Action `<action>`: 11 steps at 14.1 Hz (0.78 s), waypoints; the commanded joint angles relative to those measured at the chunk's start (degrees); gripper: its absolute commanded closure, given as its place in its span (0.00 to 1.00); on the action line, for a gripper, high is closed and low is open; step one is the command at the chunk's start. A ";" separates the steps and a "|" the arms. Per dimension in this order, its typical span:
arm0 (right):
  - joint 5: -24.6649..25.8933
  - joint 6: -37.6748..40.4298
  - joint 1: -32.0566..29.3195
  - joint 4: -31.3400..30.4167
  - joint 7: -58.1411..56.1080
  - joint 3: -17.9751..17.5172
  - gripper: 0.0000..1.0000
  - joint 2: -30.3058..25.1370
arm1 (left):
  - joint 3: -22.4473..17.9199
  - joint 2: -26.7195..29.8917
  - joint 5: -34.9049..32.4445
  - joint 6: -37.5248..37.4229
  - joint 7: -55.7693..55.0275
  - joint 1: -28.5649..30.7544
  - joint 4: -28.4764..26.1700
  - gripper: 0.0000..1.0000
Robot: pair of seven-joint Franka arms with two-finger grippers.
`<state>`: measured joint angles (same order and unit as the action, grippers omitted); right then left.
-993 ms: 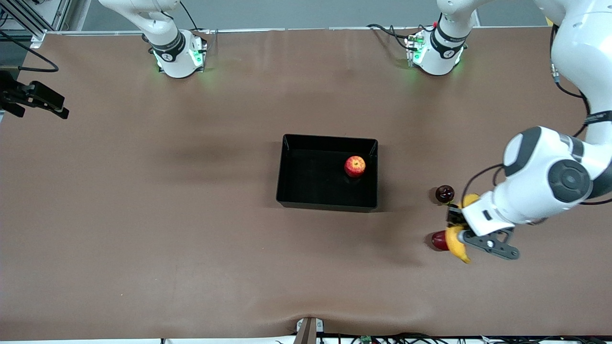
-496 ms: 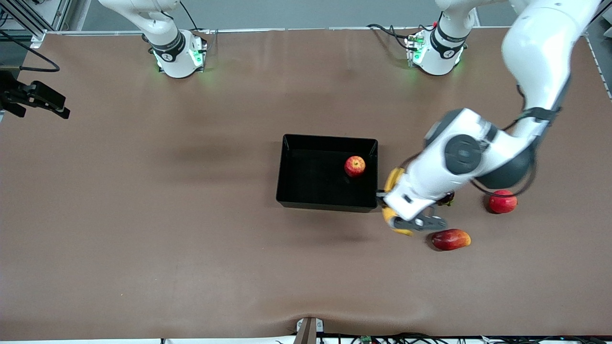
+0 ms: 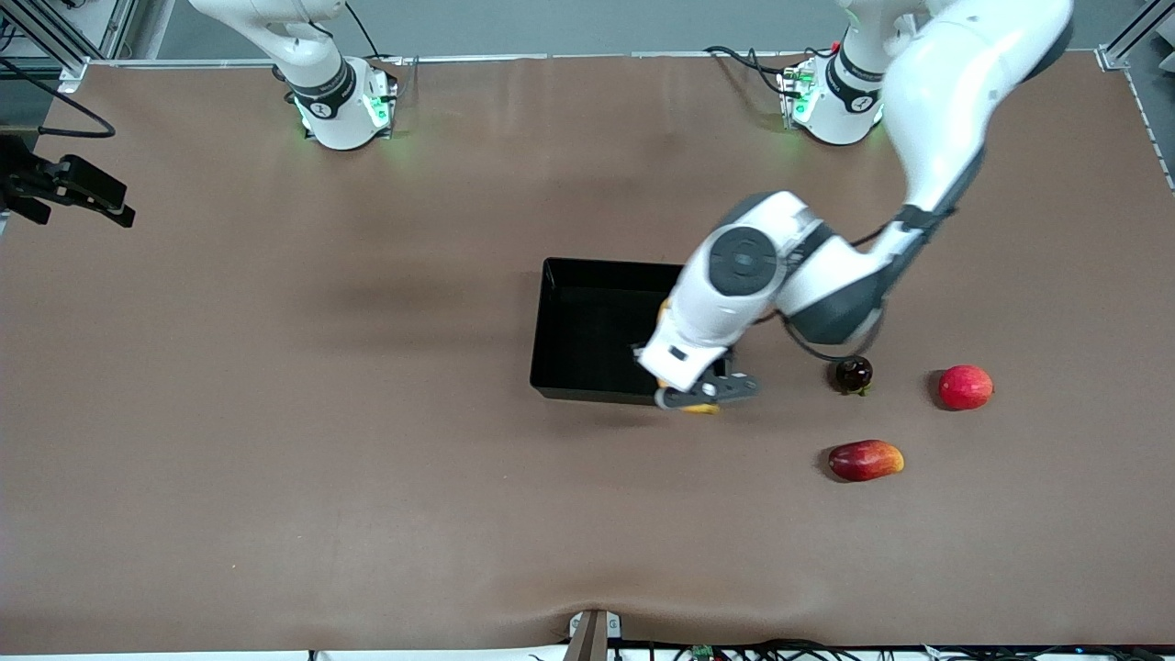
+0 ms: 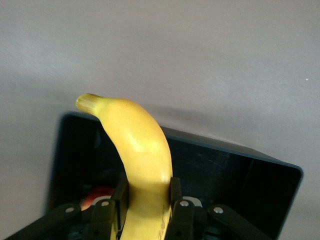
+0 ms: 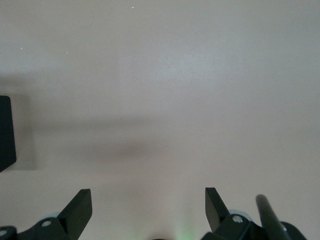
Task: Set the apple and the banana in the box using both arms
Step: 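Lower the banana into the box and open the left gripper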
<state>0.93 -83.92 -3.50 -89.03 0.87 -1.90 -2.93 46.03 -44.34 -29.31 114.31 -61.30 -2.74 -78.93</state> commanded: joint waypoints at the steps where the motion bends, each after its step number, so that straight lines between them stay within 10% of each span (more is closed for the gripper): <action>1: 0.83 0.43 -1.08 -0.26 0.01 -1.09 0.00 -0.76 | -4.45 -0.31 -0.30 2.14 -5.22 -6.56 1.50 1.00; 11: 0.91 0.52 -0.99 -0.18 0.01 -1.18 0.00 -0.76 | -18.77 -1.62 -0.22 9.87 -7.61 -24.93 1.68 1.00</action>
<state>0.93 -83.91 -3.51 -89.03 0.87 -1.97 -2.93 30.08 -45.12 -29.31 122.01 -67.79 -24.85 -78.30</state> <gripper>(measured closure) 0.000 0.634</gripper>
